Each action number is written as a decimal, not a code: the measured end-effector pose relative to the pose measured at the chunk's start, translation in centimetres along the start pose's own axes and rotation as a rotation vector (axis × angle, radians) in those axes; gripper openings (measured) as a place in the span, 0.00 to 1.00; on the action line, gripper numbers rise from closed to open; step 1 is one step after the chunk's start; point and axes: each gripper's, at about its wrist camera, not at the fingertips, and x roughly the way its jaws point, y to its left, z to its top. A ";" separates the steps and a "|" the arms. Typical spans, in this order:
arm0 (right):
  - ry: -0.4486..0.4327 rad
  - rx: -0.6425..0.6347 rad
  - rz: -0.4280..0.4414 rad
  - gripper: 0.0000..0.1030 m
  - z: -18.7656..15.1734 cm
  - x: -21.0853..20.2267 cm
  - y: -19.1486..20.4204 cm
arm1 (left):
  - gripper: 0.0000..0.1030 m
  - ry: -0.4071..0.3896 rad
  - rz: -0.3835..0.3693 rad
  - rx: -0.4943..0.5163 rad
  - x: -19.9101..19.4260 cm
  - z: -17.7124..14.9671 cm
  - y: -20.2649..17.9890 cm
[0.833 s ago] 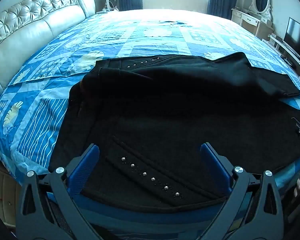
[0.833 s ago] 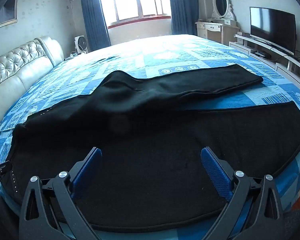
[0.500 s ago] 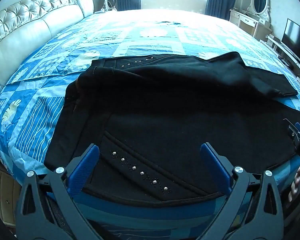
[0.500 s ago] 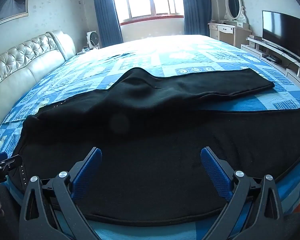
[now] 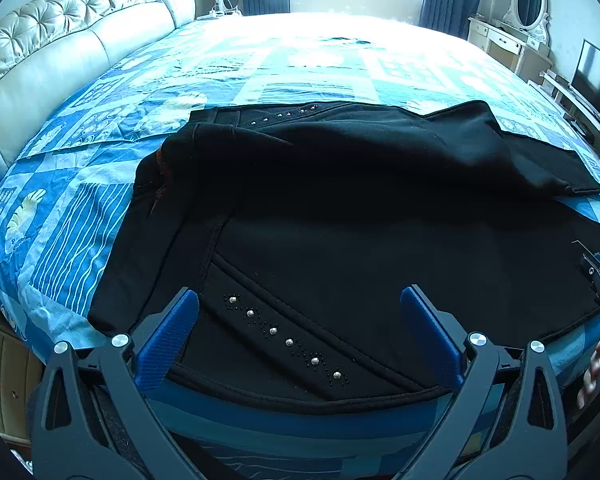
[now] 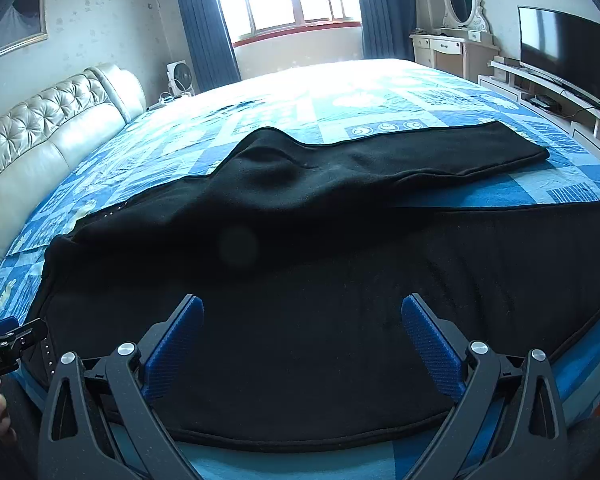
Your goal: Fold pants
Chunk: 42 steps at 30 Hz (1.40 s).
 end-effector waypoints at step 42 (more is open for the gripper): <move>0.036 0.005 0.018 0.96 -0.9 0.9 -0.1 | 0.98 0.040 -0.002 -0.008 0.7 -0.5 0.0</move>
